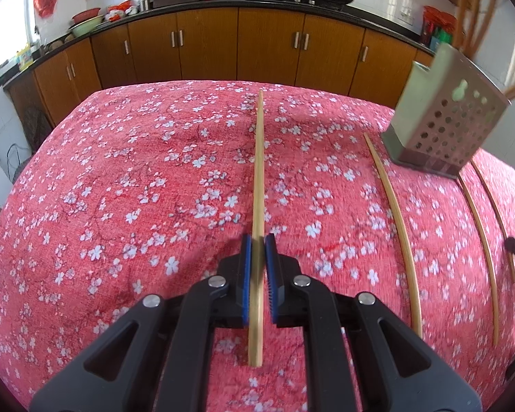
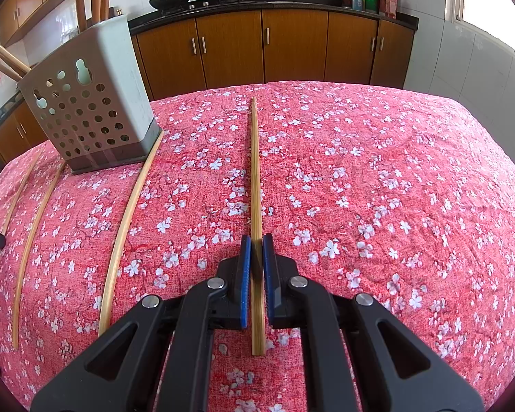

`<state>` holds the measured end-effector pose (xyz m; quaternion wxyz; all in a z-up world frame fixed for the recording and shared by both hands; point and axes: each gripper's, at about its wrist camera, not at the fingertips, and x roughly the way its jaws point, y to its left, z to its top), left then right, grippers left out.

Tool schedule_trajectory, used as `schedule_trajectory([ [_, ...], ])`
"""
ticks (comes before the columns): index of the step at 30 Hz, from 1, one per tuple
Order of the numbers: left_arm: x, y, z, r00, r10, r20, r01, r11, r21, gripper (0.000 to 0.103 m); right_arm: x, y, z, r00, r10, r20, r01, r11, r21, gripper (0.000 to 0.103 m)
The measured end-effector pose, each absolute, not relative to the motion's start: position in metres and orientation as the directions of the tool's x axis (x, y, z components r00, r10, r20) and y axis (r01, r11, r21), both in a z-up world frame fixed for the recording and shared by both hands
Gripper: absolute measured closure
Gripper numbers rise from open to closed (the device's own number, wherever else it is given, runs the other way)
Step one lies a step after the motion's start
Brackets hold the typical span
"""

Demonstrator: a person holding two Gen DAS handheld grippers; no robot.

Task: Organize utensils
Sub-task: 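Hold the grasped chopsticks with both tools just above the tablecloth, then lift both held chopsticks and carry them above the metal holder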

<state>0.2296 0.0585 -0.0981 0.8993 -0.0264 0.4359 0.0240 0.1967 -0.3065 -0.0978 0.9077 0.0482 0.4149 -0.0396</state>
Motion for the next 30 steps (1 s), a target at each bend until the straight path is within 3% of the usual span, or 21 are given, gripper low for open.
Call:
schedule_trajectory([
  [9, 0.211, 0.053, -0.095, 0.62, 0.016, -0.784, -0.028, 1.0, -0.002, 0.094, 0.193, -0.304, -0.095, 0.668, -0.052, -0.742, 0.116, 0.993, 0.035, 0.095],
  [22, 0.182, 0.048, 0.031, 0.843, -0.053, -0.535, 0.003, 0.996, -0.093, 0.095, 0.154, -0.293, 0.031, 0.901, -0.045, -0.432, 0.068, 0.997, 0.038, 0.095],
  [30, 0.183, 0.045, 0.064, 0.871, -0.091, -0.483, 0.03, 0.991, -0.133, 0.095, 0.15, -0.279, 0.054, 0.925, -0.013, -0.381, 0.043, 0.997, 0.071, 0.095],
])
